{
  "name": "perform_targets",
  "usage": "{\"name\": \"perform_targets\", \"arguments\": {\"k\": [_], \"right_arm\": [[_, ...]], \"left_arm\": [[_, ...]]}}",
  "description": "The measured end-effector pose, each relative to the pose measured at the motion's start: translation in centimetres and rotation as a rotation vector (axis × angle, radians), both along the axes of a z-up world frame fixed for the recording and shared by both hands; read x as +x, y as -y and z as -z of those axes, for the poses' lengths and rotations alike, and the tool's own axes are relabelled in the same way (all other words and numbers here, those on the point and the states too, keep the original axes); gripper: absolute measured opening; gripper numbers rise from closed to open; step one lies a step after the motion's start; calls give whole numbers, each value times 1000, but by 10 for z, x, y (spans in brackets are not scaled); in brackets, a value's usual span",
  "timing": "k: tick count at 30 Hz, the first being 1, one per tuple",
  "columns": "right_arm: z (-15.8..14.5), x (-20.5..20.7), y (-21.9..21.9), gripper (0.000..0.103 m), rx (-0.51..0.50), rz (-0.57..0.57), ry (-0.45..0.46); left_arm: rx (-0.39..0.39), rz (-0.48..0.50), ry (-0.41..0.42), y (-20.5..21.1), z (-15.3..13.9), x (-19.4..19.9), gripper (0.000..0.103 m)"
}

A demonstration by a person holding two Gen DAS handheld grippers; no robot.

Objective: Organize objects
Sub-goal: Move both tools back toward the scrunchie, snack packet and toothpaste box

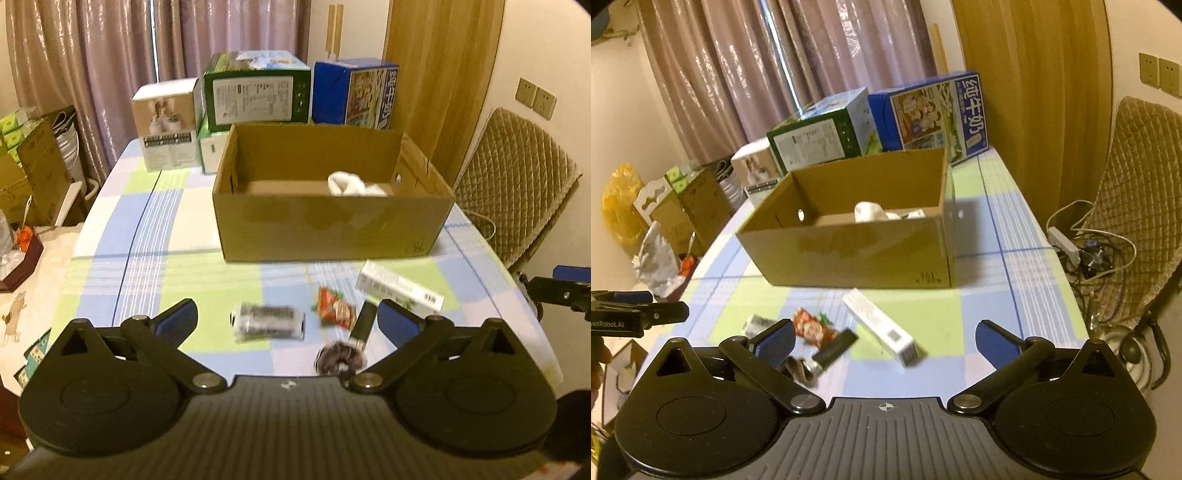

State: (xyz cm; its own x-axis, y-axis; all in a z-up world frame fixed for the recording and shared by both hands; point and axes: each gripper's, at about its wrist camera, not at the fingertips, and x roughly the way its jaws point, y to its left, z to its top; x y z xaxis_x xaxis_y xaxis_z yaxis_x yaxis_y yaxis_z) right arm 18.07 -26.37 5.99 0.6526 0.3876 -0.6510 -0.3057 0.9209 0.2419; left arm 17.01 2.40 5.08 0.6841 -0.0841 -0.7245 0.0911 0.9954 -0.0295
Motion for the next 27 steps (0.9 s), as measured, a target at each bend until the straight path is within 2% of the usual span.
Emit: {"name": "perform_targets", "arguments": {"k": [6,12,19,27], "right_arm": [[15,-24,3,101,-10,3,19],[30,-41,0,101,-28,-12,22],[48,-48,0,101,-32,-17,5],[57,-41,-1,101,-48,-28,-1]], "left_arm": [[26,18,32,2,12,-25,102],[47,64,22,5,28,-42,102],[48,87,3,11,46,-46,101],[55,108,-22,16,65,-40,93]]}}
